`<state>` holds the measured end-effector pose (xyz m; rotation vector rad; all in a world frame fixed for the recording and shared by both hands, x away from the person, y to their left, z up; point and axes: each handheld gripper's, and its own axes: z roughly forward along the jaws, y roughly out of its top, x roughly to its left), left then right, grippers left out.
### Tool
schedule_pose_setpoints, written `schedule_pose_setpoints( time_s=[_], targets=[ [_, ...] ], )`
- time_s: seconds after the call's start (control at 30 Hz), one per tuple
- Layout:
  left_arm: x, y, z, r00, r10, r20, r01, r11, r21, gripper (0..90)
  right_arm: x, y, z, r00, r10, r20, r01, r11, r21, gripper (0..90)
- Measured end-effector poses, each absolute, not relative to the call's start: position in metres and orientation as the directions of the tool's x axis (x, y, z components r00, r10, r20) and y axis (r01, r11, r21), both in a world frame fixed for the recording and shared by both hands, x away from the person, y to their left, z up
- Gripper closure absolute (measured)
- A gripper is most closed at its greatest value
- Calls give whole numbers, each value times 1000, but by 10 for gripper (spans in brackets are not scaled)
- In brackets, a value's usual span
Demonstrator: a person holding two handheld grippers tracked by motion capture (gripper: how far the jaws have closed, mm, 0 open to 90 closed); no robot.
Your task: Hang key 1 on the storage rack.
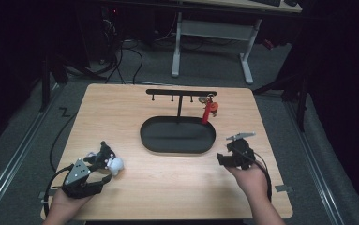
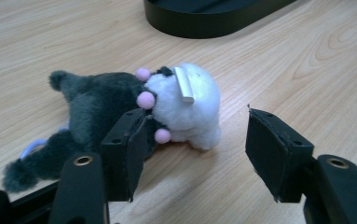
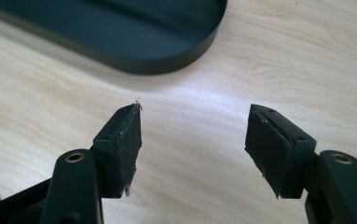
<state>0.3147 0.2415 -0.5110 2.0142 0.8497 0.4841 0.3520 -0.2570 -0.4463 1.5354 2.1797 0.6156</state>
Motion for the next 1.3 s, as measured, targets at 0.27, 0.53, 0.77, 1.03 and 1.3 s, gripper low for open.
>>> schedule_pose_setpoints(
  time_s=[0.27,0.53,0.77,1.03,1.3],
  targets=[
    [317,251,-512,623,782,-17,416,-314,853,486,304,-264,-496,-319,948,-23,664,241,708,384],
    [321,253,-508,489,871,52,442,-298,846,899,282,-272,-506,-365,930,41,596,200,778,417],
    [347,280,-515,333,942,39,531,-221,818,900,280,-271,-499,-400,916,25,558,221,800,423],
    [353,263,-522,392,919,35,566,-271,778,900,276,-266,-504,-412,911,35,581,232,780,427],
    [361,186,-521,560,826,65,503,-402,765,900,274,-270,-503,-397,916,61,588,202,783,429]
  ],
)
